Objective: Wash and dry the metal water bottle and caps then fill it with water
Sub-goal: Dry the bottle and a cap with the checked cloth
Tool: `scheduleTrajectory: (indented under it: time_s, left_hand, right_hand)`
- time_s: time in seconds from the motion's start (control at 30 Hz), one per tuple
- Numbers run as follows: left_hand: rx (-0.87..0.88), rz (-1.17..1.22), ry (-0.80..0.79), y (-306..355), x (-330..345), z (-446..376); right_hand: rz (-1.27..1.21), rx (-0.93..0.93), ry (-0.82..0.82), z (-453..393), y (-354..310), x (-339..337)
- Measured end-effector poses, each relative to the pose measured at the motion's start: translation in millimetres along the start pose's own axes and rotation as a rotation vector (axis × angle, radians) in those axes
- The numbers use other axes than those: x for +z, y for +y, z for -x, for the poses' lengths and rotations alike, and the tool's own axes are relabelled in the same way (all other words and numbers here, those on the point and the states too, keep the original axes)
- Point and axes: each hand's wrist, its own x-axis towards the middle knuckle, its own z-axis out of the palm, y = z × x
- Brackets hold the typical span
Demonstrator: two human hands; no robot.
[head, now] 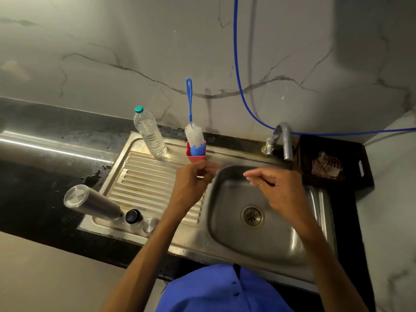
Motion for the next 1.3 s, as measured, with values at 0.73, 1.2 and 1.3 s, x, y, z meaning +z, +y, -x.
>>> scheduleTrajectory:
  time_s: [0.73, 1.2, 1.3]
  left_hand:
    - [-0.033, -0.032, -0.339, 5.0, 118.6, 24.1]
    - [-0.328, -0.145, -0.303, -32.6, 82.6, 10.7]
    - [-0.345, -0.14, -0.294, -34.9, 83.2, 8.5]
  right_hand:
    - [0.377, 0.387, 0.398, -55.7, 182.9, -144.2]
    - [0.507, 0.868, 0.106, -110.5, 322.7, -157.1]
    - [0.474, 0.892, 0.037, -114.0, 337.4, -164.2]
